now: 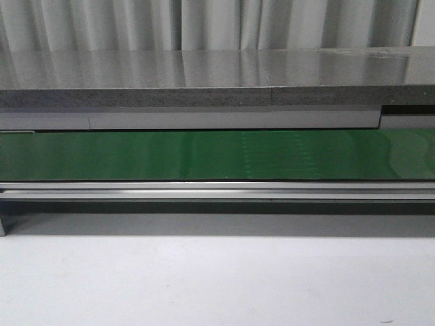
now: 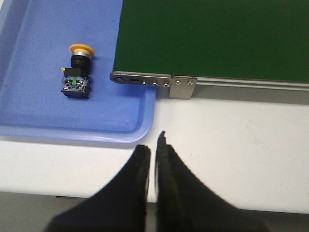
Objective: Move button from left to right
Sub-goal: 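Move the left gripper over the yellow-capped button in the blue tray, then lower the left gripper and close it on the button's black body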
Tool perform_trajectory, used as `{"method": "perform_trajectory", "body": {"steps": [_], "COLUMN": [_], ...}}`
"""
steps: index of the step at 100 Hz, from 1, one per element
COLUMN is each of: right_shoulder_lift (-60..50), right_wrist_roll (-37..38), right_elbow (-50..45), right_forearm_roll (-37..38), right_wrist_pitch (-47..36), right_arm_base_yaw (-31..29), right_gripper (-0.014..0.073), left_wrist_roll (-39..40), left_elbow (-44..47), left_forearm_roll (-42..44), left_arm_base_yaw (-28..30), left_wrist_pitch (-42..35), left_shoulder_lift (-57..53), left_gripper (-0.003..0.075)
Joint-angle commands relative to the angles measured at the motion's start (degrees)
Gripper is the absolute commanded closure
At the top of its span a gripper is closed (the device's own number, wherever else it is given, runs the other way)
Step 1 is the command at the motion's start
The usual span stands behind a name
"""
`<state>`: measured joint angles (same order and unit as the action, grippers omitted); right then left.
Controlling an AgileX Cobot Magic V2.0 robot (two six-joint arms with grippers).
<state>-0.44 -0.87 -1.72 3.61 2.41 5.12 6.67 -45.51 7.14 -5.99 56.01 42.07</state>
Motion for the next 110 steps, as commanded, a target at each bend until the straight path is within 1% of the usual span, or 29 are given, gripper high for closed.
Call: {"method": "perform_trajectory", "body": {"steps": [1,4,9,10,11,13,16,19,20,21,22,24,25,26,30,33,37,61,70,79,96,110], "right_shoulder_lift": [-1.03,-1.03,-1.03,-1.03,-1.03,-1.03,-1.03,-1.03,-1.03,-1.03,-1.03,-1.03,-1.03,-1.03,-1.03,-1.03,-1.03,-1.03,-1.03,-1.03,-1.03,-1.03], "right_wrist_roll": [0.02,0.02,0.02,0.02,0.02,0.02,0.02,0.02,0.02,0.02,0.02,0.02,0.02,0.02,0.02,0.02,0.02,0.02,0.02,0.02,0.02,0.02], "right_elbow": [0.02,0.02,0.02,0.02,0.02,0.02,0.02,0.02,0.02,0.02,0.02,0.02,0.02,0.02,0.02,0.02,0.02,0.02,0.02,0.02,0.02,0.02], "right_forearm_roll": [0.54,0.54,0.54,0.54,0.54,0.54,0.54,0.54,0.54,0.54,0.54,0.54,0.54,0.54,0.54,0.54,0.54,0.54,0.54,0.54,0.54,0.54], "right_wrist_pitch": [-4.69,-4.69,-4.69,-4.69,-4.69,-4.69,-4.69,-4.69,-4.69,-4.69,-4.69,-4.69,-4.69,-4.69,-4.69,-4.69,-4.69,-4.69,-4.69,-4.69,-4.69,-4.69], "right_arm_base_yaw": [-0.32,-0.32,-0.32,-0.32,-0.32,-0.32,-0.32,-0.32,-0.32,-0.32,-0.32,-0.32,-0.32,-0.32,-0.32,-0.32,-0.32,-0.32,-0.32,-0.32,-0.32,-0.32], "right_gripper": [0.0662,0.0662,0.0662,0.0662,0.0662,0.0662,0.0662,0.0662,0.0662,0.0662,0.0662,0.0662,0.0662,0.0662,0.0662,0.0662,0.0662,0.0662,0.0662,0.0662,0.0662,0.0662], "left_wrist_roll": [0.05,0.05,0.05,0.05,0.05,0.05,0.05,0.05,0.05,0.05,0.05,0.05,0.05,0.05,0.05,0.05,0.05,0.05,0.05,0.15,-0.28,-4.81], "left_elbow": [-1.92,-1.92,-1.92,-1.92,-1.92,-1.92,-1.92,-1.92,-1.92,-1.92,-1.92,-1.92,-1.92,-1.92,-1.92,-1.92,-1.92,-1.92,-2.04,-3.26,-7.71,-11.68], "left_forearm_roll": [0.30,0.30,0.30,0.30,0.30,0.30,0.30,0.30,0.30,0.30,0.43,0.43,0.58,0.59,0.88,1.28,1.28,1.39,2.62,3.84,5.14,1.98], "left_arm_base_yaw": [-0.48,-0.48,-0.48,-0.48,-0.48,-0.48,-0.48,-0.48,-0.48,-0.48,-0.48,-0.48,-0.48,-0.48,-0.48,-0.48,-0.48,-0.48,-0.48,0.00,4.86,10.08], "left_wrist_pitch": [-3.51,-3.59,-3.59,-3.59,-3.59,-3.59,-3.64,-3.87,-3.87,-3.96,-3.96,-4.15,-4.15,-4.23,-4.23,-4.23,-4.23,-5.90,-6.82,-6.14,-5.43,-5.33], "left_shoulder_lift": [0.36,0.36,0.36,0.36,0.36,0.36,0.36,0.36,0.36,0.36,0.36,0.36,0.36,0.36,0.36,0.36,0.36,0.36,0.75,2.64,10.50,18.73], "left_gripper": [0.0666,0.0631,0.0547,0.0503,0.0503,0.0434,0.0377,0.0276,0.0255,0.0215,0.0195,0.0121,0.0121,0.0087,0.0006,-0.0025,-0.0018,0.0087,0.0090,0.0090,0.0090,0.0090]}}
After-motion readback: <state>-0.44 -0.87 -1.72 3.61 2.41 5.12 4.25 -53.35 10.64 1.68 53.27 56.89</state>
